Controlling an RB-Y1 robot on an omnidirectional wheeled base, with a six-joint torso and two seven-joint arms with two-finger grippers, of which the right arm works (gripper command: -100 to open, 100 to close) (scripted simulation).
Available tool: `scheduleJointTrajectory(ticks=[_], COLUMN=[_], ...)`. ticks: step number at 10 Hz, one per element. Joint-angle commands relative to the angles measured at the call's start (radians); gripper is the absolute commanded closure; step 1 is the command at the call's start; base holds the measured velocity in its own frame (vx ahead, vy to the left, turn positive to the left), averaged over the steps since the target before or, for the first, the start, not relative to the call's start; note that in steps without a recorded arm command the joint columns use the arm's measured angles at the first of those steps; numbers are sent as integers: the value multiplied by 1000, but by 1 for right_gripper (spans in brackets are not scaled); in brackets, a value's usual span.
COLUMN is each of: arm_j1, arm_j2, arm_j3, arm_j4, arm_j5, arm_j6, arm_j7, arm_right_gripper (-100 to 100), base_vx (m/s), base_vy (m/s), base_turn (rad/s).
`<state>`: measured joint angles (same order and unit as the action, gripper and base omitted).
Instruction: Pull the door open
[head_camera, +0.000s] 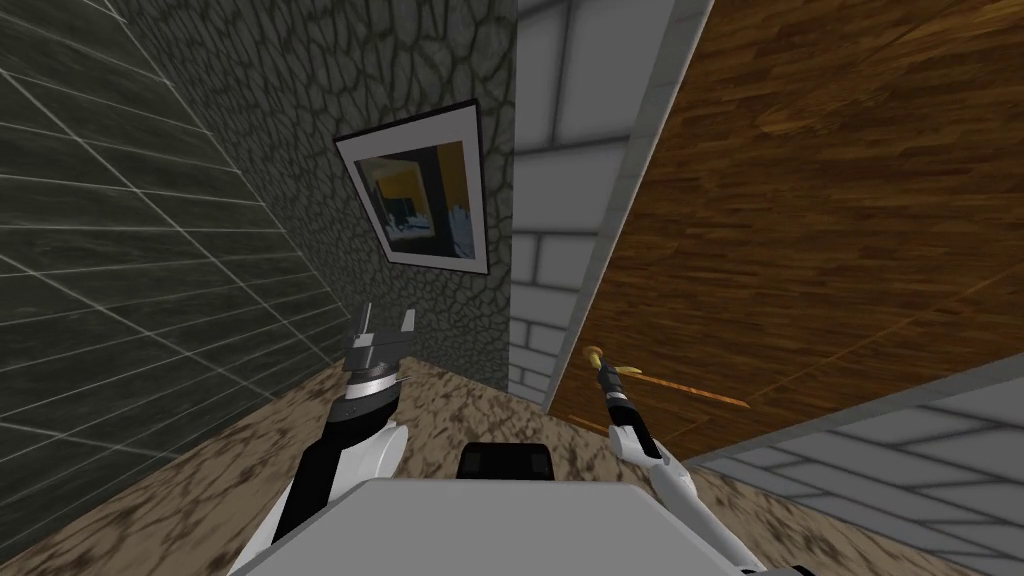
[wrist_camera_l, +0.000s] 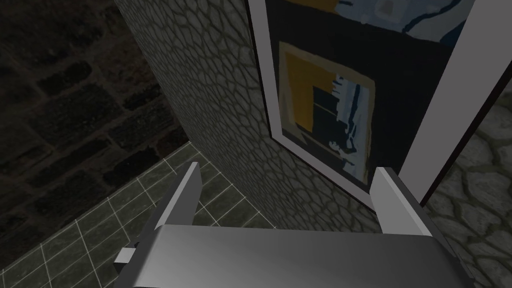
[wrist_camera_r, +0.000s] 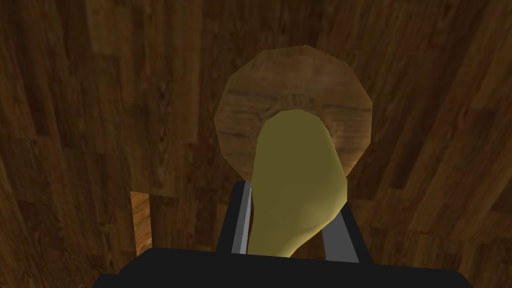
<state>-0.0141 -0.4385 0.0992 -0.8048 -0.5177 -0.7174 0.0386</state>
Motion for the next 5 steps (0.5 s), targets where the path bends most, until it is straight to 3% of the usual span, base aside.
scheduleJointTrajectory(ticks=[1, 4, 5], arm_j1=[3, 3, 15], arm_j2=[2, 2, -13], arm_j3=[2, 2, 20], arm_j4=[2, 2, -4], arm_j5=[1, 1, 2], arm_j6=[2, 2, -6], arm_j7=[2, 2, -15], arm_right_gripper=[100, 100, 100], base_vx=[-36, -11, -111], base_vy=[4, 2, -25], base_turn=[7, 0, 136])
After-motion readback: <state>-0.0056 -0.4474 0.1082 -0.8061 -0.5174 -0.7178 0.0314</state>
